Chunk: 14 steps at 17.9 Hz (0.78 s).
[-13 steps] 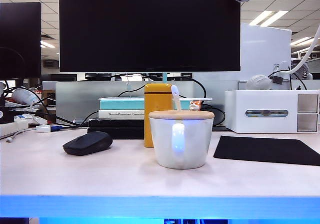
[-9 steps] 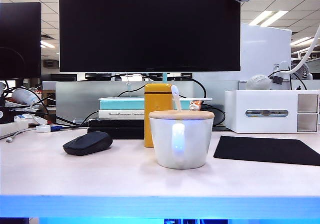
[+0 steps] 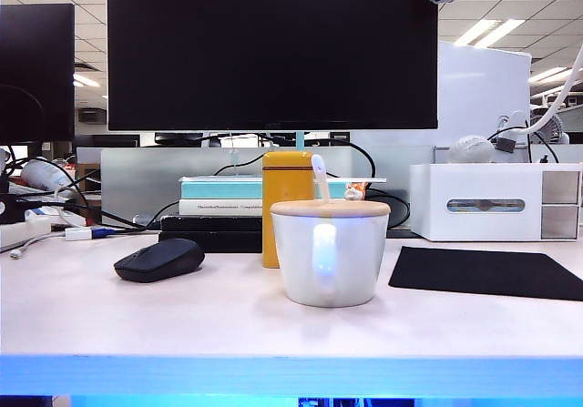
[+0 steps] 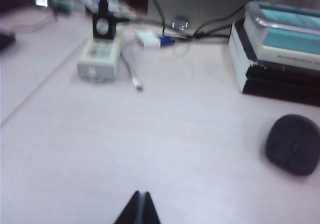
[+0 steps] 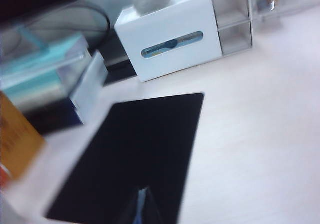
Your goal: Place the black mouse on the black mouse pad.
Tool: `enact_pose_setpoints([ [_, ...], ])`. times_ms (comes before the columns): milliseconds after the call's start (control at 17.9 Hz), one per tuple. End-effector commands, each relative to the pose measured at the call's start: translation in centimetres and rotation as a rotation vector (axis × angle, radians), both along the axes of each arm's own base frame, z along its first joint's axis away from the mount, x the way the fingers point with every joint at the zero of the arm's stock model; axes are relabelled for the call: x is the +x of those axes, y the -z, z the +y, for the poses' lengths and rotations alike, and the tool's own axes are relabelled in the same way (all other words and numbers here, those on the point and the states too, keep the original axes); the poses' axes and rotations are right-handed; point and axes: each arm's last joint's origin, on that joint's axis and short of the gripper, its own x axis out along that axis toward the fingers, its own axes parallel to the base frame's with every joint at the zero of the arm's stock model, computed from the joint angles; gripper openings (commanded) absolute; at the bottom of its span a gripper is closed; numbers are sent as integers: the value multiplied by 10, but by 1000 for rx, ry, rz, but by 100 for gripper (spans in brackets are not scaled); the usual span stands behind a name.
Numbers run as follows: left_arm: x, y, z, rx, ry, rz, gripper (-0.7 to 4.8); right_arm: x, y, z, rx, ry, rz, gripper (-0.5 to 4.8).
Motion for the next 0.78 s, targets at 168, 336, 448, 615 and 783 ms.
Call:
enact_pose_setpoints([
  [168, -9, -63, 1, -45, -21, -149, -4, -21, -79, -1, 80, 1, -217, -2],
  [336, 0, -112, 3, -35, -94, -172, -3, -36, -142, -1, 112, -8, -279, -2],
  [448, 25, -159, 1, -26, -74, -167, -4, -31, -187, -1, 85, -14, -304, -2],
  [615, 67, -208, -4, -3, 69, -109, -4, -7, -232, 3, 11, -100, -286, -2],
  [783, 112, -238, -10, -8, 259, -36, -4, 27, -267, 6, -7, -165, -251, -2],
])
